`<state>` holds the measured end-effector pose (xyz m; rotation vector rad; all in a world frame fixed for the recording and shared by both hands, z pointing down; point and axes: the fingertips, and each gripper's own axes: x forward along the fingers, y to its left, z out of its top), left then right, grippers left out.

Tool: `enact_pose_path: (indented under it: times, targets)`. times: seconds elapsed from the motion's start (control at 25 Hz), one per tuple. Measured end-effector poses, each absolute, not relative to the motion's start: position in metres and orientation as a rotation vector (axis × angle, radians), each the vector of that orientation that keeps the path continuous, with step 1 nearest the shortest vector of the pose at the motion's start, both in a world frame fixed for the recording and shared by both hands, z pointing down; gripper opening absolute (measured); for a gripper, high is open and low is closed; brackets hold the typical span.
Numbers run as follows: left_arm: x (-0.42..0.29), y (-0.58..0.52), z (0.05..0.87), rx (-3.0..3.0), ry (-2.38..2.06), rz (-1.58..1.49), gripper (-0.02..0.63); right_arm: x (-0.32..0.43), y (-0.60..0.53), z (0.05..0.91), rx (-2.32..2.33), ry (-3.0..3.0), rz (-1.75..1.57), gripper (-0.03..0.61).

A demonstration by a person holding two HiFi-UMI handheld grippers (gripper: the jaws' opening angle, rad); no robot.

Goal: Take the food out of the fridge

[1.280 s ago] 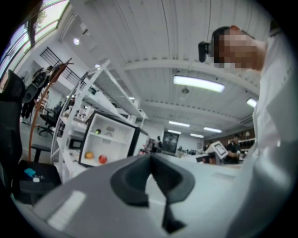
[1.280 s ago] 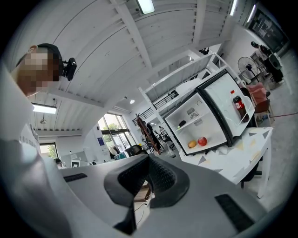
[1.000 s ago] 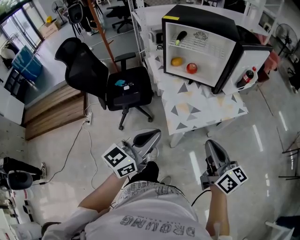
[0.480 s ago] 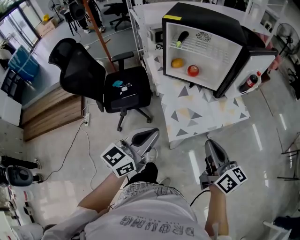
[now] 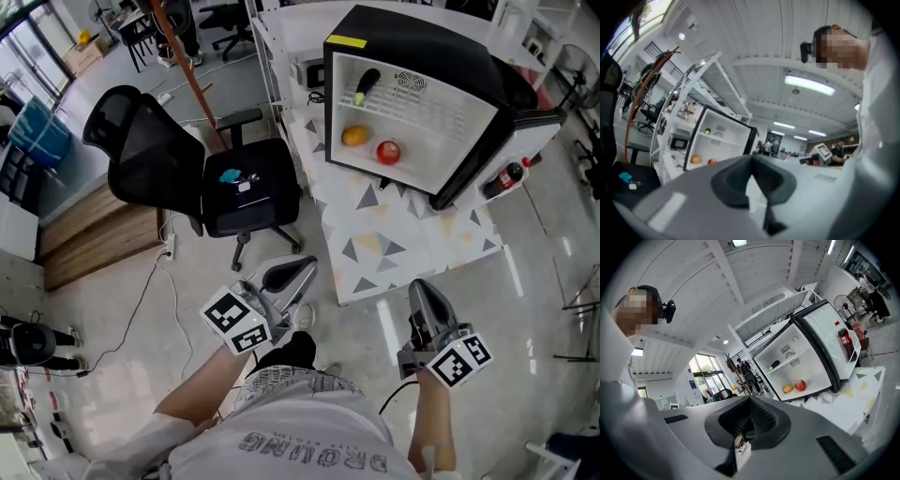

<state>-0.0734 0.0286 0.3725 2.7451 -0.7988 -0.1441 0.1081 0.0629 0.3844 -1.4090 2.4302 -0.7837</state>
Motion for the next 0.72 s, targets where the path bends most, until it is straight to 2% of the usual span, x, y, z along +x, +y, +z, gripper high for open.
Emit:
enact_pose_path:
  times: [0.72]
  targets:
    - [-0.082, -0.074, 0.376, 2.734, -0.720, -0.135, 0.006, 0.095, -0.031, 0.385, -1.490, 2.398, -0.798, 0.002]
